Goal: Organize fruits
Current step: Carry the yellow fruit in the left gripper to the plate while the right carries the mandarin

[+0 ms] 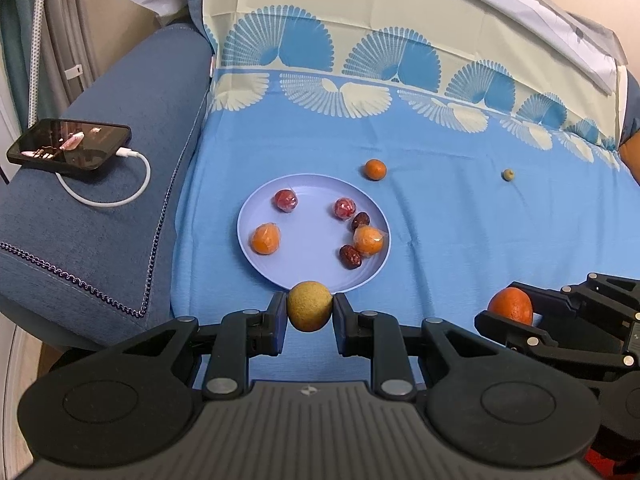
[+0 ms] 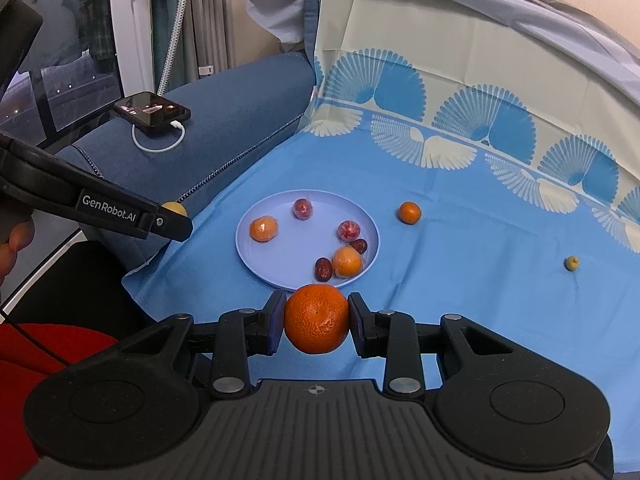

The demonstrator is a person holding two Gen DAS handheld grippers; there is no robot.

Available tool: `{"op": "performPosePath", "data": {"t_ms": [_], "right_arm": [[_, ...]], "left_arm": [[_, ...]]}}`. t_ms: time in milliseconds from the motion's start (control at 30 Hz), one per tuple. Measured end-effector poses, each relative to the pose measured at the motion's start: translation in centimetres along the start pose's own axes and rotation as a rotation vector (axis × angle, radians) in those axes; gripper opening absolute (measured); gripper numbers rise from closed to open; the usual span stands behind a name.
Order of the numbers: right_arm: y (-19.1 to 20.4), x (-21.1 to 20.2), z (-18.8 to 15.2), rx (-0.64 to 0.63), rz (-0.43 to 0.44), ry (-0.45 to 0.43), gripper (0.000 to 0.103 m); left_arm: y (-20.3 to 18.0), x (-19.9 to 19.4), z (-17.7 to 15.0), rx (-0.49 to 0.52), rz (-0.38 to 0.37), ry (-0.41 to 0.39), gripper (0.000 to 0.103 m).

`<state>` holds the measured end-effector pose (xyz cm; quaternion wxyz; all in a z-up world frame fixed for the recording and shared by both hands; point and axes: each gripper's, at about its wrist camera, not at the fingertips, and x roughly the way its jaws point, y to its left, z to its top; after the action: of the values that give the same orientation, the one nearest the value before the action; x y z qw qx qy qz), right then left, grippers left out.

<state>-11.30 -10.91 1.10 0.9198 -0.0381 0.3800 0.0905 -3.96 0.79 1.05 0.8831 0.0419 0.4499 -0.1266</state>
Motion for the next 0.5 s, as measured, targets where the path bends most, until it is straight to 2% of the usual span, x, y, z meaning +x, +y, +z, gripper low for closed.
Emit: {"op": "performPosePath", "data": {"t_ms": [500], "right_arm": [[-0.7, 2.7, 0.9, 0.019, 0.016, 0.028, 0.035]], "left_arm": [[0.9, 2.4, 1.5, -0.019, -0.001, 0.035, 0.026]]}}
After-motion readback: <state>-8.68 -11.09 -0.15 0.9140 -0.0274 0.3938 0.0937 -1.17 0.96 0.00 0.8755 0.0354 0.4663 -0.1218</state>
